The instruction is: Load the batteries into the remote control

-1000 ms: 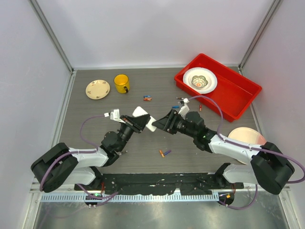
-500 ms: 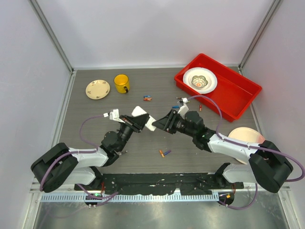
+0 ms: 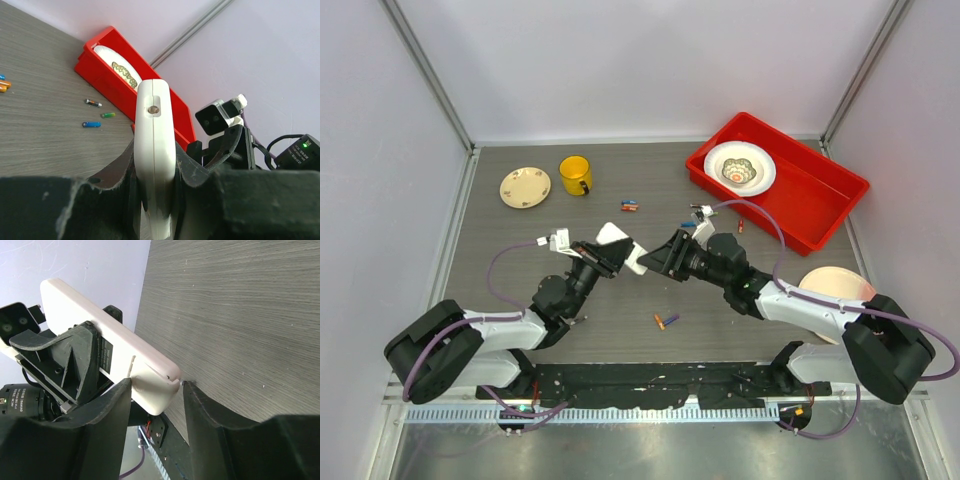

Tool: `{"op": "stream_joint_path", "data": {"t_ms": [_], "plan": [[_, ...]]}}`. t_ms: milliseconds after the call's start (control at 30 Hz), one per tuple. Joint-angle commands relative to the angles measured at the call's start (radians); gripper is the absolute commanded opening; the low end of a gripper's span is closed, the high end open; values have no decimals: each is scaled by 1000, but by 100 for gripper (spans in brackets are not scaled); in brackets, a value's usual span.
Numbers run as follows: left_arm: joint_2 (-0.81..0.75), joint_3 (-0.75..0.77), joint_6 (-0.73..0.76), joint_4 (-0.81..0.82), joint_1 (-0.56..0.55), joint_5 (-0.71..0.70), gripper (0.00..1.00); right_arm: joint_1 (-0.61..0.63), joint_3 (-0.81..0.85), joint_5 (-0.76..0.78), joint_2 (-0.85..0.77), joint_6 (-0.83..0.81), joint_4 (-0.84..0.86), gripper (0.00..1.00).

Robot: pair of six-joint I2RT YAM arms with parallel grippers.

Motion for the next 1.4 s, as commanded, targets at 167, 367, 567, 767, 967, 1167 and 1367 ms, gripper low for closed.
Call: {"op": "stream_joint_path", "data": {"t_ms": [167, 367, 567, 767, 967, 1167, 1367], "plan": [[-20, -7, -10, 72, -3, -14, 0, 7, 23, -3, -32, -8, 16, 35], [-27, -7, -11, 70, -3, -17, 0, 7, 19, -1, -38, -10, 12, 29], [-28, -13, -19, 70, -5, -24, 0, 6, 10, -3, -51, -13, 15, 14], [-20, -22, -34, 84, -3, -32, 0, 7, -7, -19, -64, -17, 36, 1], [-11, -32, -53, 115, -3, -58, 0, 4, -16, -49, -91, -26, 50, 1], [-13, -35, -56, 119, -3, -84, 0, 6, -26, -73, -137, -42, 27, 1], [-13, -32, -57, 124, -3, -89, 0, 3, -50, -78, -171, -46, 16, 1]]}}
